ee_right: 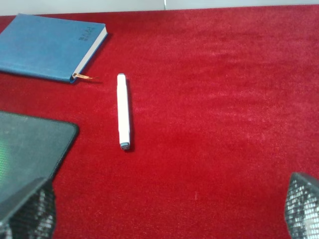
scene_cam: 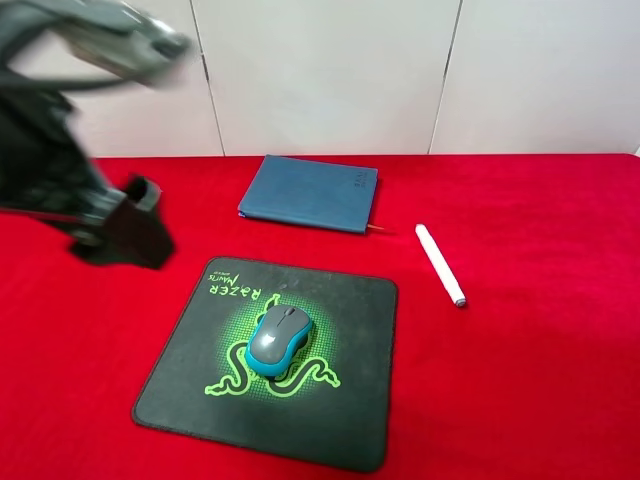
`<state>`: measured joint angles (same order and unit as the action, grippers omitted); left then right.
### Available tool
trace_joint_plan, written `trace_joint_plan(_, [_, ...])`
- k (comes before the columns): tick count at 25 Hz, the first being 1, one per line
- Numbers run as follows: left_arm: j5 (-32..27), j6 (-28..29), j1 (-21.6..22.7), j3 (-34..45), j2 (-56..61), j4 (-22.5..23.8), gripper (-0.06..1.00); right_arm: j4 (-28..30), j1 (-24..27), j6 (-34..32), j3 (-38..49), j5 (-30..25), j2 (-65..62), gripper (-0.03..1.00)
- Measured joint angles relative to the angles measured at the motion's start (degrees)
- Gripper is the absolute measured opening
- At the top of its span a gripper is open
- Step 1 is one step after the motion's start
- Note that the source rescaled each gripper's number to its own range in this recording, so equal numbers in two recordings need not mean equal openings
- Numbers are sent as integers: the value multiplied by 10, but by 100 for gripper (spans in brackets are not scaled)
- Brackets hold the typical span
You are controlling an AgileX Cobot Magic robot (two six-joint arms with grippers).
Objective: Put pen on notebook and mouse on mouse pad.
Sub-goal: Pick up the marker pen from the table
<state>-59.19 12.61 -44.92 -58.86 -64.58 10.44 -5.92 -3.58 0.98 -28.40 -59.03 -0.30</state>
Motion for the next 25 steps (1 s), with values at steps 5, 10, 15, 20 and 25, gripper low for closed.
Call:
trace_joint_plan(5, [-61, 0, 0, 11, 106, 8, 100, 0, 0, 0, 0, 0, 0, 100])
trace_joint_plan(10, [-79, 0, 0, 58, 212, 7, 100, 0, 0, 0, 0, 0, 0, 100])
trace_joint_plan(15, [-79, 0, 0, 104, 322, -9, 100, 0, 0, 0, 0, 0, 0, 100])
trace_joint_plan(20, [-79, 0, 13, 167, 412, -13, 100, 0, 0, 0, 0, 0, 0, 100])
trace_joint_plan(25, [-77, 0, 104, 222, 475, -13, 100, 0, 0, 0, 0, 0, 0, 100])
